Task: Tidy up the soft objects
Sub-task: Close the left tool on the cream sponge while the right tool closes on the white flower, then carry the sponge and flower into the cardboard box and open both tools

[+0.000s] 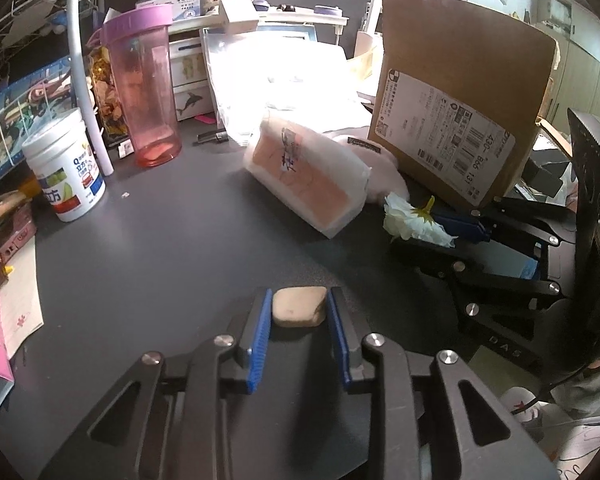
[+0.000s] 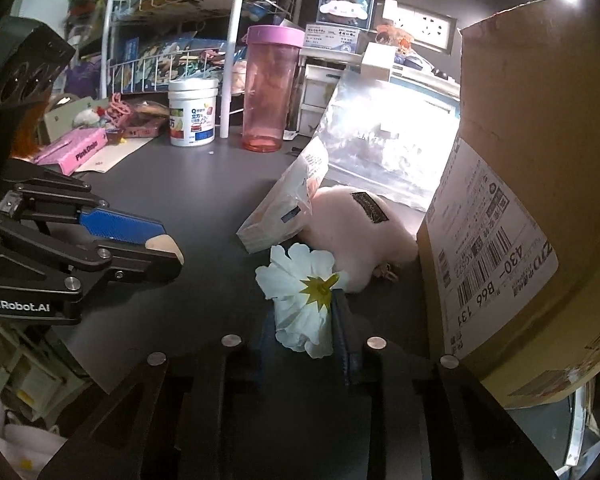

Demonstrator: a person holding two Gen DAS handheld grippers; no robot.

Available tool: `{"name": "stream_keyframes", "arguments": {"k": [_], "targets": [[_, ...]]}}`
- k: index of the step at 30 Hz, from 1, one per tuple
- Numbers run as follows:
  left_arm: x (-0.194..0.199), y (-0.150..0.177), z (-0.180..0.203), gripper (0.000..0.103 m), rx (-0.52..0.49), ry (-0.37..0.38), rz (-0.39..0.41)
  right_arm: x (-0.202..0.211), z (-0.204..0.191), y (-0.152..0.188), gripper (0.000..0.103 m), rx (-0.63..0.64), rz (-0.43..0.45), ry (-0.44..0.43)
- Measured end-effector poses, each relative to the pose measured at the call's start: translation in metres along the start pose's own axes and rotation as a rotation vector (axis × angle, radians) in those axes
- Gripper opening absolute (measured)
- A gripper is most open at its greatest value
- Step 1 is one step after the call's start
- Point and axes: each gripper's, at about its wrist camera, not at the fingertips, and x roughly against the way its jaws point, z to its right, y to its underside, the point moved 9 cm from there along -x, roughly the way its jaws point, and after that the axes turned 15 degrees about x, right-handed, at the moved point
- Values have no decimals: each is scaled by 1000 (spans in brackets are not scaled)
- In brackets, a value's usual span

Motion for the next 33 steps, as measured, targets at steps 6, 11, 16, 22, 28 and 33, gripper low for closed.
{"name": "stream_keyframes", "arguments": {"k": [6, 11, 16, 22, 28, 33], "targets": [[2, -4, -7, 24, 35, 0, 8, 11, -2, -8, 18, -4, 41, -16], [15, -13, -18, 24, 67, 0, 48, 26, -8, -28, 18, 1, 93, -59], [42, -30, -34, 24, 83, -24, 113, 45, -18, -62, 18, 29, 164, -102], [81, -64, -37, 24, 70, -34, 212, 75, -16, -106, 18, 56, 273, -139], [113, -106, 2, 24, 10, 22, 311, 113, 23, -123, 18, 61, 358, -34], [120, -135, 64, 24, -87, 105, 348, 135, 70, -114, 18, 16, 378, 58]]}}
